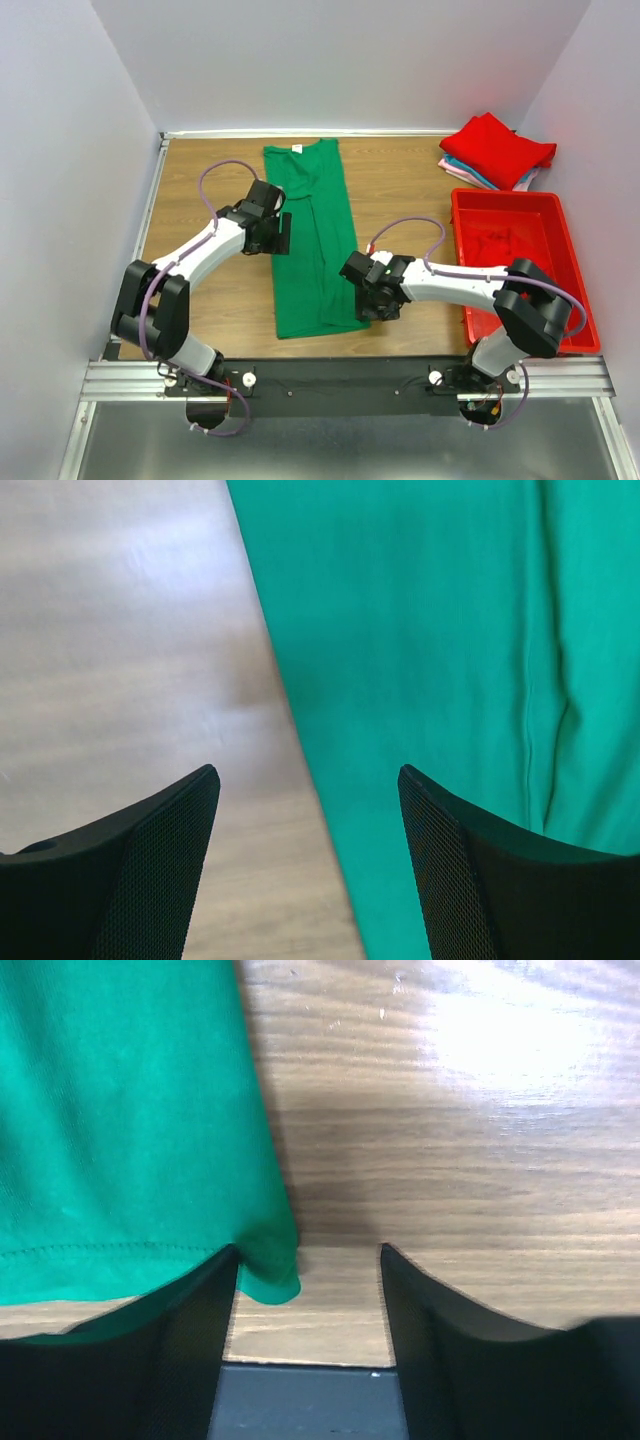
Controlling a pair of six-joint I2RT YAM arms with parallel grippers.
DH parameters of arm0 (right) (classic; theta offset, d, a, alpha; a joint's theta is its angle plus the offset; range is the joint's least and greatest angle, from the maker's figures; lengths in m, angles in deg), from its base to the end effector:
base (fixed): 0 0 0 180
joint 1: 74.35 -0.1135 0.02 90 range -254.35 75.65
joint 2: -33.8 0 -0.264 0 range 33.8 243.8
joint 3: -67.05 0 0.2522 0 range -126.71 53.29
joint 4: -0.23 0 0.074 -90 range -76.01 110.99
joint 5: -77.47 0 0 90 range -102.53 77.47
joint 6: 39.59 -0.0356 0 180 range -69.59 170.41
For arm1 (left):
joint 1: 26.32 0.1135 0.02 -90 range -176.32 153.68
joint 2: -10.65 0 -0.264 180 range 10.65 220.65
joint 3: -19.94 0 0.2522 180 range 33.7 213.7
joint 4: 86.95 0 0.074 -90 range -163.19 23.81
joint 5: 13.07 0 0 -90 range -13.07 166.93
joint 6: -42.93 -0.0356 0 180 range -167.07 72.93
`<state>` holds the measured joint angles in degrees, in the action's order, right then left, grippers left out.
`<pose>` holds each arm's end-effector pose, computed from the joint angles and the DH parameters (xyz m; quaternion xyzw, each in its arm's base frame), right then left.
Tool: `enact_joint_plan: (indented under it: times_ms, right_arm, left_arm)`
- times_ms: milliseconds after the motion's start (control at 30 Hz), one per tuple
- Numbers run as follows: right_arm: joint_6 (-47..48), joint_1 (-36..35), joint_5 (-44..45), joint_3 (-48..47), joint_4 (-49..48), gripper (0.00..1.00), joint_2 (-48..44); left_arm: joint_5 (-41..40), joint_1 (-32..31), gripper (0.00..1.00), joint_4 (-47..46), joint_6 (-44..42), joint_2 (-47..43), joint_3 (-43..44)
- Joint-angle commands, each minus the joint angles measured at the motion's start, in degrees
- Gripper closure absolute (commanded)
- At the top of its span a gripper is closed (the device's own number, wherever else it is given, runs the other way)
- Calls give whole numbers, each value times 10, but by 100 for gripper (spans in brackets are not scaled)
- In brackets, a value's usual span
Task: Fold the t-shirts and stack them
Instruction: Fold the tshirt
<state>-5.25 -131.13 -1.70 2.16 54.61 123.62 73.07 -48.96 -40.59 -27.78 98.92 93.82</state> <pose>0.1525 0.2206 0.1641 -0.0009 0.9912 0.0248 0.1297 0.2869 -0.1171 0.2191 0.0198 0.9669 -0.0599 0.2473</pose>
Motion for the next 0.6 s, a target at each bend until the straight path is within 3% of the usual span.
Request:
enact_joint_plan:
  times_ms: [0,167,267,500,567]
  right_arm:
    - [7,3,28,-2,-16,41,7]
    - [29,3,6,12,-27,55,6]
    - [34,3,-7,25,-30,73,5]
    - [16,3,-20,60,-30,97,-14]
    - [8,3,-20,66,-30,98,-18]
  left_arm:
    - [-28,-15,20,20,58,-72,-24]
    - [-49,-24,20,69,101,-126,-59]
    - [-49,-39,20,85,146,-168,-92]
    - [-34,-108,20,123,183,-176,-137]
    - [-27,-127,20,134,197,-182,-139]
